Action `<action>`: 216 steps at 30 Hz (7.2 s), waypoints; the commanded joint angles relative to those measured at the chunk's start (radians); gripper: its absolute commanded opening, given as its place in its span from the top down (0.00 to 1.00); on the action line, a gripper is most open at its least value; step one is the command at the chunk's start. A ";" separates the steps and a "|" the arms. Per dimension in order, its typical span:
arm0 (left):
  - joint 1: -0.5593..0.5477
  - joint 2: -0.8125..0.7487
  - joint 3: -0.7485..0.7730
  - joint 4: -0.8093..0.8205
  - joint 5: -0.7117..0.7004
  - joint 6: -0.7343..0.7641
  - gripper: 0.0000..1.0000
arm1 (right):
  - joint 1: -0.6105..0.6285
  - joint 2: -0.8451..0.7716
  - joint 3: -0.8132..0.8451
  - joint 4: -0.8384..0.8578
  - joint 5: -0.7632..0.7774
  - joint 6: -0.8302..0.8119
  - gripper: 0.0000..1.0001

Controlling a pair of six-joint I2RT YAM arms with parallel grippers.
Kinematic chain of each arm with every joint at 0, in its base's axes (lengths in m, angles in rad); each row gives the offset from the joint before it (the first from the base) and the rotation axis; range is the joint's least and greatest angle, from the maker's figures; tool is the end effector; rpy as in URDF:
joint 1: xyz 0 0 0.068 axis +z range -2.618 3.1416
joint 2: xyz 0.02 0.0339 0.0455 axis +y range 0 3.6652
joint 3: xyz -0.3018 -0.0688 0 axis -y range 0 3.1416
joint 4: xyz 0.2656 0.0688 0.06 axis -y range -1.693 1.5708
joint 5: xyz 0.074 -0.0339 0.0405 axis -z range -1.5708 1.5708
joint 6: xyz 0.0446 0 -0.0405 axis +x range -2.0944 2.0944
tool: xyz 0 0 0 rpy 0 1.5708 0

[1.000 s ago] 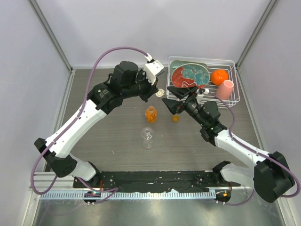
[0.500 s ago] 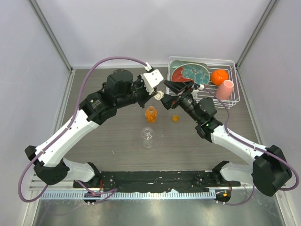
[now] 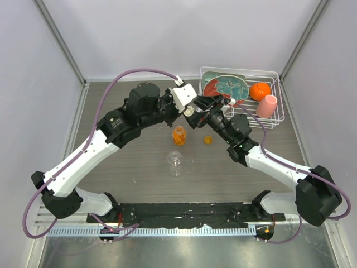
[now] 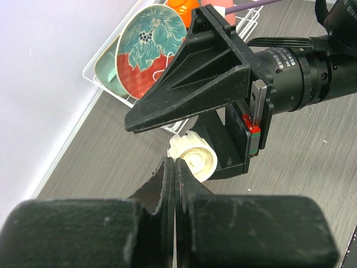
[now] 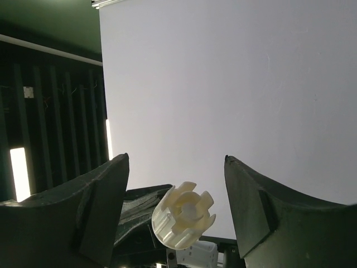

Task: Screw on the bottle caps

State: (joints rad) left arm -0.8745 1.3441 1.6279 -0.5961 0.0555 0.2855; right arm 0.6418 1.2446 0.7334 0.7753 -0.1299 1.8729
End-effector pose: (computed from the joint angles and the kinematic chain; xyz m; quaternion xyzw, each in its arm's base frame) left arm 0.1925 -0.2342 0.5031 0.4566 0.6670 -0.1922 0.5565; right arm 0.2356 0.1833 0.3526 0.3082 0.5250 0.7659 0.2068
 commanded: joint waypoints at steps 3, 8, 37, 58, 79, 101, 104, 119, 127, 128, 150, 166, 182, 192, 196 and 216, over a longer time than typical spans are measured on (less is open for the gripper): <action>-0.009 0.004 0.017 0.071 -0.022 0.060 1.00 | 0.013 0.006 0.026 0.100 0.016 0.035 0.27; -0.014 -0.020 -0.040 0.087 -0.039 0.096 1.00 | 0.015 0.006 0.035 0.116 0.018 0.045 0.32; -0.015 -0.071 -0.178 0.094 -0.124 0.145 1.00 | 0.013 -0.031 0.061 0.050 -0.005 -0.075 0.57; -0.049 -0.053 -0.172 0.079 -0.235 0.109 1.00 | 0.013 -0.112 0.170 -0.318 0.032 -0.360 0.57; -0.067 -0.082 0.033 -0.275 -0.105 0.004 0.19 | -0.005 -0.212 0.372 -0.964 0.289 -0.774 0.88; 0.256 -0.402 -0.758 0.017 0.508 -0.195 0.00 | -0.033 -0.343 0.485 -1.232 0.335 -1.009 0.87; 0.256 -0.379 -0.754 0.074 0.443 -0.195 0.00 | -0.033 -0.338 0.477 -1.232 0.326 -1.000 0.87; 0.224 -0.206 -0.643 0.173 0.440 -0.184 0.00 | -0.034 -0.364 0.488 -1.255 0.346 -1.044 0.88; 0.215 -0.149 -0.623 0.153 0.500 -0.190 0.26 | -0.033 -0.373 0.494 -1.277 0.363 -1.074 0.89; 0.213 -0.139 -0.622 0.148 0.504 -0.190 0.31 | -0.034 -0.376 0.492 -1.278 0.366 -1.075 0.89; -0.006 -0.050 -0.512 -0.116 0.166 -0.071 1.00 | -0.033 -0.418 0.485 -1.317 0.397 -1.084 0.92; -0.234 0.615 0.064 -0.482 -0.108 0.007 1.00 | -0.033 -0.418 0.655 -1.481 0.532 -1.118 0.92; -0.290 0.679 -0.052 -0.332 -0.059 -0.045 0.85 | -0.034 -0.430 0.627 -1.515 0.546 -1.144 0.91; -0.293 0.681 -0.066 -0.311 -0.020 -0.086 0.68 | -0.033 -0.455 0.620 -1.518 0.549 -1.156 0.91; -0.297 0.652 -0.076 -0.315 -0.028 -0.097 0.51 | -0.033 -0.464 0.618 -1.521 0.552 -1.158 0.89; -0.273 0.267 -0.220 -0.418 -0.157 0.012 0.00 | -0.033 -0.464 0.638 -1.535 0.546 -1.173 0.84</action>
State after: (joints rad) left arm -1.1641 1.7321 1.4631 -0.9810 -0.0608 0.2440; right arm 0.6102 0.7853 1.3491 -0.7750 0.4011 0.7254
